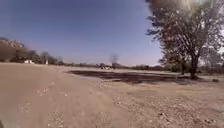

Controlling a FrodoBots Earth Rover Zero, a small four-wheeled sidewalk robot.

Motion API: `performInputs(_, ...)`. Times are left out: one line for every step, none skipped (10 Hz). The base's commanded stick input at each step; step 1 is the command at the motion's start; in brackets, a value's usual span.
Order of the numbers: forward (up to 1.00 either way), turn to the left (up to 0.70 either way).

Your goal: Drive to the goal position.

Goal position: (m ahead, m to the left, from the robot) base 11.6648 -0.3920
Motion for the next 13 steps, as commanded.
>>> performInputs(0.50,0.00)
performInputs(0.50,0.00)
performInputs(0.50,0.00)
performInputs(0.50,0.00)
performInputs(0.50,0.00)
performInputs(0.50,0.00)
performInputs(0.50,0.00)
performInputs(0.50,0.00)
performInputs(0.50,0.00)
performInputs(0.50,0.00)
performInputs(0.50,0.00)
performInputs(0.50,0.00)
performInputs(0.50,0.00)
